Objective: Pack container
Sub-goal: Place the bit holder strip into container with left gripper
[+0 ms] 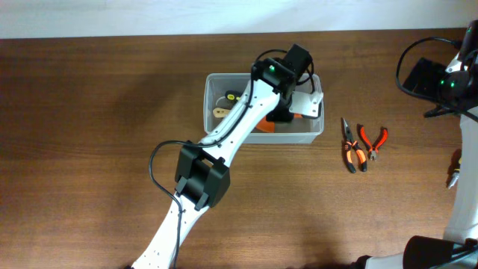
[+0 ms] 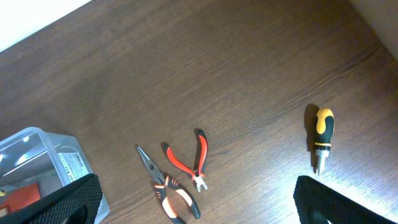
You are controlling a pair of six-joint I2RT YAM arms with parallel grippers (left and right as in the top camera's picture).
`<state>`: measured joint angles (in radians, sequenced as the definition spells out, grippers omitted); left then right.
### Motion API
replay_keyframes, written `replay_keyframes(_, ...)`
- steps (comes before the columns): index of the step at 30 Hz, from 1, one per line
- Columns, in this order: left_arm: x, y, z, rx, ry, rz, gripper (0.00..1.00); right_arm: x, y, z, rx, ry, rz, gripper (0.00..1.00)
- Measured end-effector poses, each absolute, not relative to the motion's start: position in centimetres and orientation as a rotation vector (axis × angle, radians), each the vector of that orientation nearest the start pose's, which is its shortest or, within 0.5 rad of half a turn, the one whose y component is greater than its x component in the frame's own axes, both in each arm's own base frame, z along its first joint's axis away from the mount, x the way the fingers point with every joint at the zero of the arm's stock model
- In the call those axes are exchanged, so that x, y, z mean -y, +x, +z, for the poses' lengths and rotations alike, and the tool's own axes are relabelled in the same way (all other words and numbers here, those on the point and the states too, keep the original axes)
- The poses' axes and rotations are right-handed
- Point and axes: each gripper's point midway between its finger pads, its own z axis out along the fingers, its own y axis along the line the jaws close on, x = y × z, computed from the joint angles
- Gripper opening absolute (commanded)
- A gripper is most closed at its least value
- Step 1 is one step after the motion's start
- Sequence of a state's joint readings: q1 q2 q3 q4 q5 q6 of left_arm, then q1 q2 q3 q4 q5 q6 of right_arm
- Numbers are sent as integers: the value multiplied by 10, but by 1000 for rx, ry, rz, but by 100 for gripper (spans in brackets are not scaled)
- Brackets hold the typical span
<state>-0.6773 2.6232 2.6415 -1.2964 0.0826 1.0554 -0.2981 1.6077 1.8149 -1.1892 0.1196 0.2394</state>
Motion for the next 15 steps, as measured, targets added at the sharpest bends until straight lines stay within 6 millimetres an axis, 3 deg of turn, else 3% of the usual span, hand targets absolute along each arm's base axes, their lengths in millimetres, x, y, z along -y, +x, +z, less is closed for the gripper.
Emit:
replay_keyframes(5,372,424,66,2186,-2647,91,99,135,370,283,-2447,722,-175,99)
replay_keyframes(9,374,432,70,2280,-2613,96,99,135,370,283,-2447,723,-175,99)
replay_keyframes(12,374,449,90,2462,-2548,67,99,135,370,283,-2447,723,-175,99)
replay_keyframes(15,360,468,132,2687,-2443,-33,99,135,370,283,-2447,723,-175,99)
